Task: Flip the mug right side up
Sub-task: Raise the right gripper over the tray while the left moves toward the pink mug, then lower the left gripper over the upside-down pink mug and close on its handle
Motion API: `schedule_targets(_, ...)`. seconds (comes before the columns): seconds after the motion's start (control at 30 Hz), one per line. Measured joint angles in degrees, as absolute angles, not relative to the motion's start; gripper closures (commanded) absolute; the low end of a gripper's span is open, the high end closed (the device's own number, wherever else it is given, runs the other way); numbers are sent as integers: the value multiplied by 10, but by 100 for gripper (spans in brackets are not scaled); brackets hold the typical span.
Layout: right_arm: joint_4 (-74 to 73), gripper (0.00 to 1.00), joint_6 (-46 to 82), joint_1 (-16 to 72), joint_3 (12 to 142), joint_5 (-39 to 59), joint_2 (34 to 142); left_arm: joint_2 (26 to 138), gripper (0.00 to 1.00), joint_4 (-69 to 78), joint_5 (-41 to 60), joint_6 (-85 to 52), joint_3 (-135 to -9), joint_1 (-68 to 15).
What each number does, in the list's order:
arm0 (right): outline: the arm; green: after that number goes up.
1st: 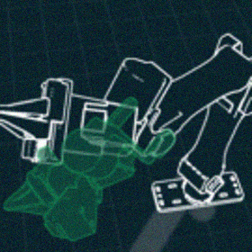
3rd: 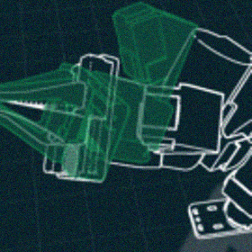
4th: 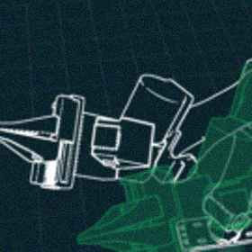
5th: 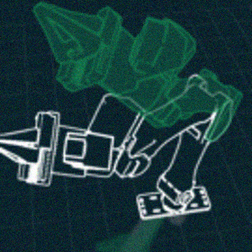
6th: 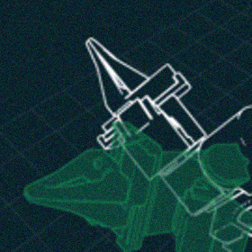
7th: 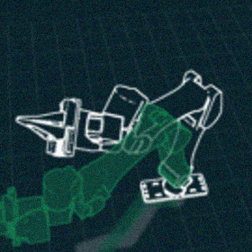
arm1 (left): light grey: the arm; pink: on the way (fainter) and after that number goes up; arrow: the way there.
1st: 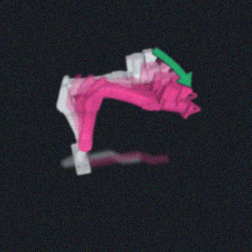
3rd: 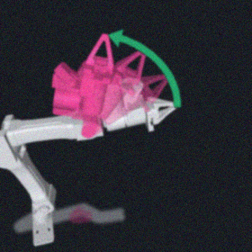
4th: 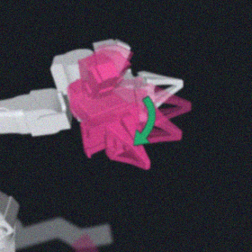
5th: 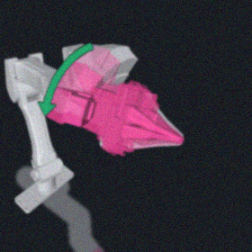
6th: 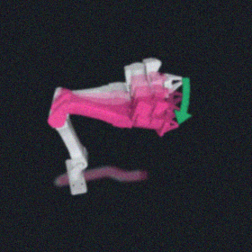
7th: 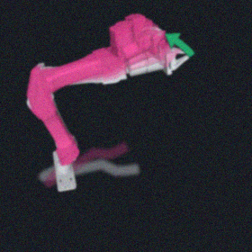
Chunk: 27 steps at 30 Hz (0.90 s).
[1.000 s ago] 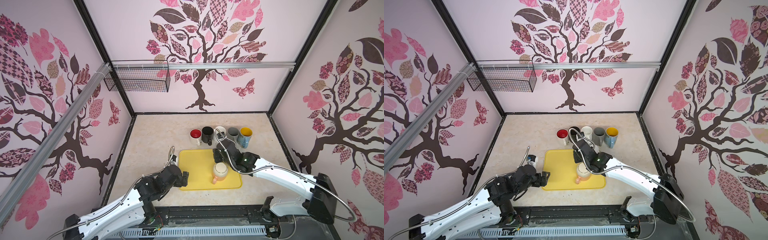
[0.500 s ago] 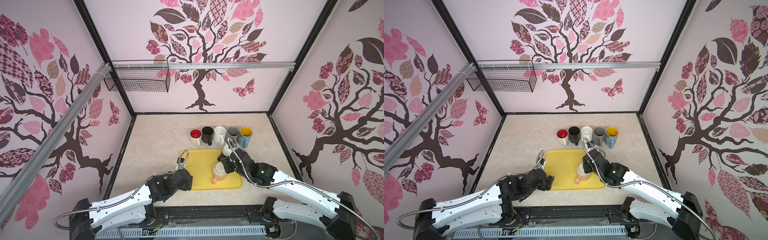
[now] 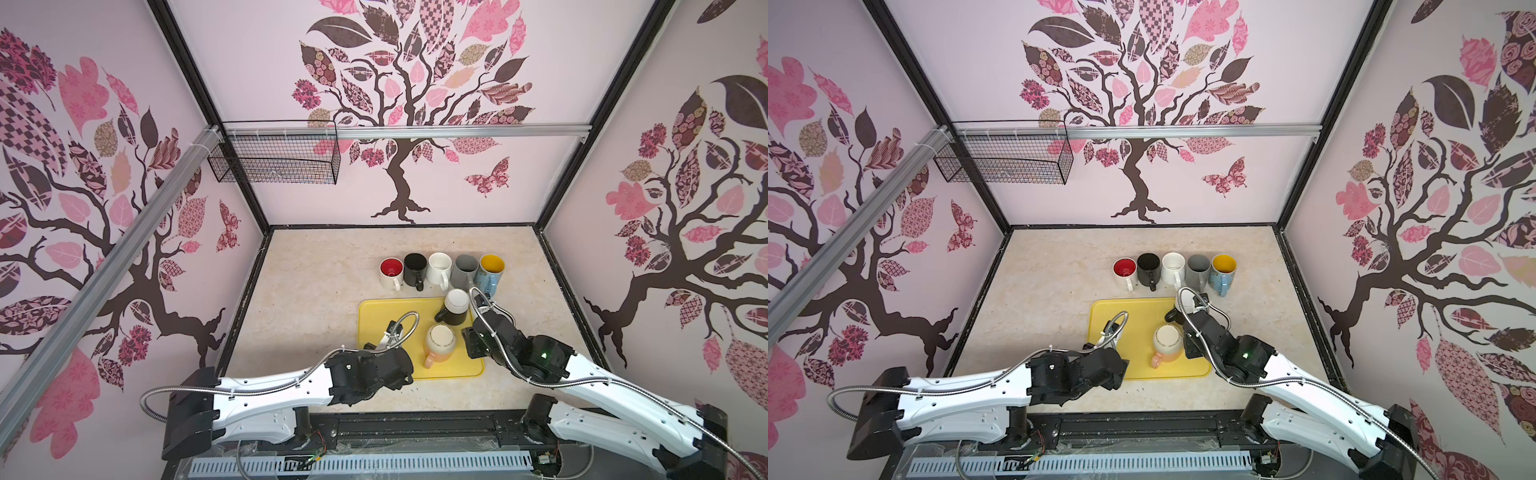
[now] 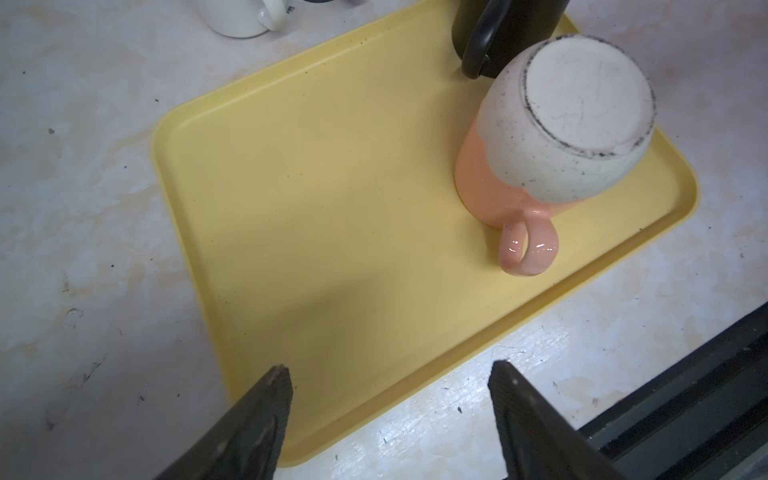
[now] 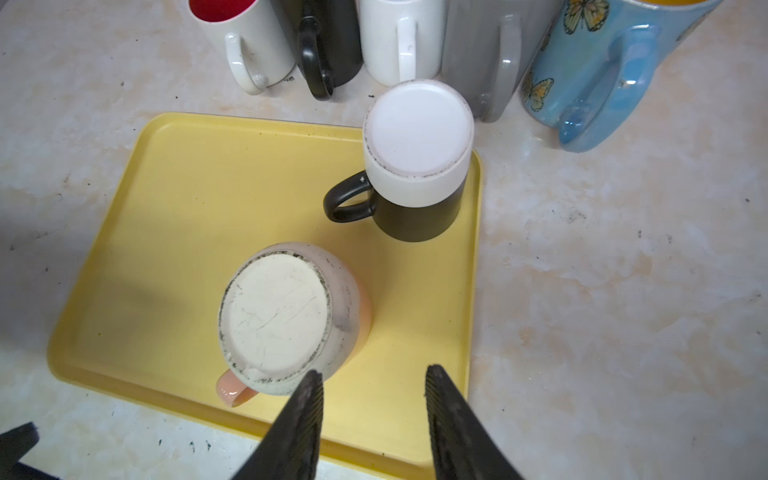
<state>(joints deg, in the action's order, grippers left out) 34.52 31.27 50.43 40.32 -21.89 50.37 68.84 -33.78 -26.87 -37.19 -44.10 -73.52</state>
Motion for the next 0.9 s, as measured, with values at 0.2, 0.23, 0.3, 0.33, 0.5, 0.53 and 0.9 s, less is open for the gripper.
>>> schedule_targets(0.2, 345, 56, 326, 504, 382, -221, 494, 755, 34, -297, -242, -342, -482, -737)
schedule_targets(0.23, 345, 56, 328, 504, 379, -223, 488, 762, 36, -289, -237, -337, -487, -737)
schedule_targets(0.3, 345, 56, 334, 504, 373, -229, 469, 779, 39, -273, -226, -328, -498, -738)
schedule_targets(0.33, 346, 56, 336, 504, 371, -231, 459, 788, 40, -269, -223, -326, -505, -738)
schedule_targets(0.5, 345, 55, 343, 504, 370, -243, 431, 857, 45, -253, -203, -313, -553, -738)
schedule_targets(0.53, 345, 55, 344, 504, 370, -244, 431, 870, 46, -254, -201, -313, -561, -738)
schedule_targets(0.9, 344, 55, 345, 504, 367, -250, 422, 962, 52, -276, -183, -326, -608, -714)
